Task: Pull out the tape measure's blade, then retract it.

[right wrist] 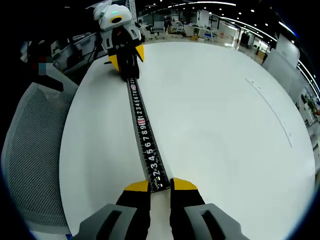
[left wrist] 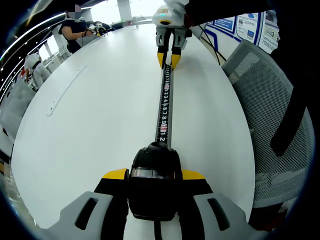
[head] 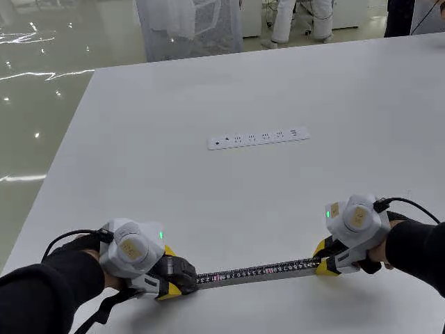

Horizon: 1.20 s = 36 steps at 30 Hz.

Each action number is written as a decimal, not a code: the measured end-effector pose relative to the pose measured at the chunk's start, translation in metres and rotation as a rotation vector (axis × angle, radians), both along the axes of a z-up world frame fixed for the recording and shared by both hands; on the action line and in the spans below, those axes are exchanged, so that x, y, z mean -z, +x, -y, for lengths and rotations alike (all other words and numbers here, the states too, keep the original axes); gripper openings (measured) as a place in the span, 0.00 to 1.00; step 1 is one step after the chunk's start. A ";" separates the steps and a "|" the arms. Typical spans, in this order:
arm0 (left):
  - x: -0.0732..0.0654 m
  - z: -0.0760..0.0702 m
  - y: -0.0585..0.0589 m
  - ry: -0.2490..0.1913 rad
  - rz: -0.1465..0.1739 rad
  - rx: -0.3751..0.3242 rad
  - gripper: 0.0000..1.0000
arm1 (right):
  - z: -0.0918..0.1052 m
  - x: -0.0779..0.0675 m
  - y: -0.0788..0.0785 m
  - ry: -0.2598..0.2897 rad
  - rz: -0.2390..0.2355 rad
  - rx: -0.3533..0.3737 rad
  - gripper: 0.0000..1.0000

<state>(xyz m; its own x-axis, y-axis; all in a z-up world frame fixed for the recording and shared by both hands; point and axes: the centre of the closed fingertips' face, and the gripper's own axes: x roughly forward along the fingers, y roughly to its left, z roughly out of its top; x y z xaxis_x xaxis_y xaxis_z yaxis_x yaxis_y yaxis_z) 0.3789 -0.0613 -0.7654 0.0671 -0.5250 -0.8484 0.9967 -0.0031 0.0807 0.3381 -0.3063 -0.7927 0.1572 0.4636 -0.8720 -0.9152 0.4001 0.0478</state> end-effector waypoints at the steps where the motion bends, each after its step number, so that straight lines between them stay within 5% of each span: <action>1: 0.000 0.000 0.000 0.000 0.000 0.000 0.32 | 0.000 0.000 0.000 0.002 0.000 0.007 0.10; 20: 0.000 0.000 0.000 0.003 0.005 0.004 0.32 | -0.001 0.000 -0.001 -0.040 -0.007 -0.035 0.10; 36: 0.000 0.000 0.000 0.011 -0.026 0.012 0.34 | -0.002 -0.001 -0.001 -0.041 -0.031 -0.017 0.11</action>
